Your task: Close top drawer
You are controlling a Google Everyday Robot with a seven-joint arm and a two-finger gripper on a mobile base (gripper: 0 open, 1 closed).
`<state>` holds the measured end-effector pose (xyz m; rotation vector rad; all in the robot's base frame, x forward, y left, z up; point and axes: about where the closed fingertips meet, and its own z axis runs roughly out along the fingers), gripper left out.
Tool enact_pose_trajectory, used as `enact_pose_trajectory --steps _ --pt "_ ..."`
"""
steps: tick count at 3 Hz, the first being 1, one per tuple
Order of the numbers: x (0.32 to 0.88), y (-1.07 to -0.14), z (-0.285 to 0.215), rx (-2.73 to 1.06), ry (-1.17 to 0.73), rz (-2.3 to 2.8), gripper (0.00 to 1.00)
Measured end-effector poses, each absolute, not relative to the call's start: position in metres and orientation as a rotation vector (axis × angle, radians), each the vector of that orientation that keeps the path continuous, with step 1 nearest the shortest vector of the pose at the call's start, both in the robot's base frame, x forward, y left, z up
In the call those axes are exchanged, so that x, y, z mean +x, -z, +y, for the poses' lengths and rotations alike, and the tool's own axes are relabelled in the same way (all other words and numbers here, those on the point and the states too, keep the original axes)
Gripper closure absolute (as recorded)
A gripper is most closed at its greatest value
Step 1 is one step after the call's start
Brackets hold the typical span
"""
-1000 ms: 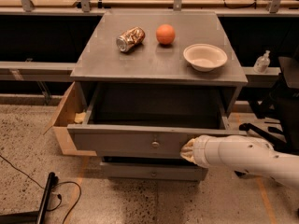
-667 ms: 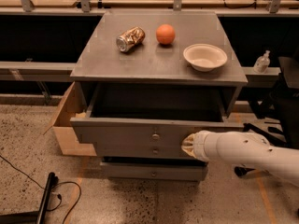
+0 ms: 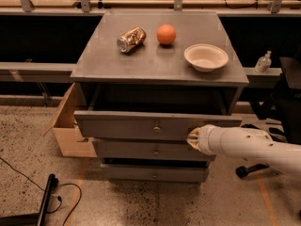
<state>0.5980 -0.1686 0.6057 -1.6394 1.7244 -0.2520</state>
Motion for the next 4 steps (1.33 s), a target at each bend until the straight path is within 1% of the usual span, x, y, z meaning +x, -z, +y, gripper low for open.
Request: enact_pose_trajectory --steps 2,4 --pt "0.621 -0.615 -0.179 -1.607 0.302 1.699 1.0" --pt "0.648 -0.617 -0.178 -1.562 0.326 1.682 1.0"
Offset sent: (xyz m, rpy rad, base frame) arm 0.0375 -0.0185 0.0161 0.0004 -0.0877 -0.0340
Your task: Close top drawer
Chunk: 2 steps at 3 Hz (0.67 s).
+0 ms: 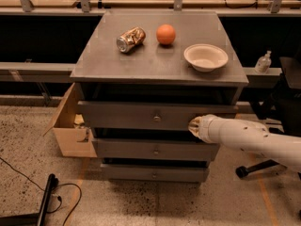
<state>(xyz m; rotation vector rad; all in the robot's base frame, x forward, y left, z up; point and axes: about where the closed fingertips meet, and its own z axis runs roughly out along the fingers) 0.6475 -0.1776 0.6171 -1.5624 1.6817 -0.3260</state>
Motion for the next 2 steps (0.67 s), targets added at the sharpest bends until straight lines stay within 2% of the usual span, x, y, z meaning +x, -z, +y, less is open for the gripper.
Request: enact_pose_trajectory --steps 2 --pt "0.655 -0.627 -0.17 -1.541 0.287 1.681 1.0"
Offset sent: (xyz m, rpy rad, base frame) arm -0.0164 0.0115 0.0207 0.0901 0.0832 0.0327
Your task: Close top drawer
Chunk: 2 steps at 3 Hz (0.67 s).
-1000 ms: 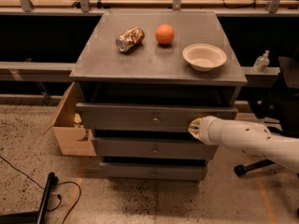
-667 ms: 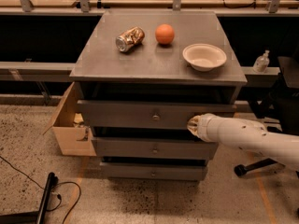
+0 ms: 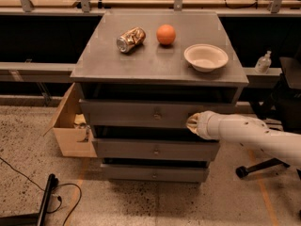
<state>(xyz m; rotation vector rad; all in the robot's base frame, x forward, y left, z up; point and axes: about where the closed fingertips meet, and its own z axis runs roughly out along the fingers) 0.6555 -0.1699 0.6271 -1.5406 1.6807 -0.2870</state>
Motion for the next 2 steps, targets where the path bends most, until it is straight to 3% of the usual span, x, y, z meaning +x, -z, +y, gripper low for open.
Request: enact_pose_trajectory --steps 1,2 --pt "0.615 -0.647 -0.164 -1.554 0.161 1.709 1.0" --pt "0.575 -0.68 -0.163 -1.496 -0.01 1.772 0.84"
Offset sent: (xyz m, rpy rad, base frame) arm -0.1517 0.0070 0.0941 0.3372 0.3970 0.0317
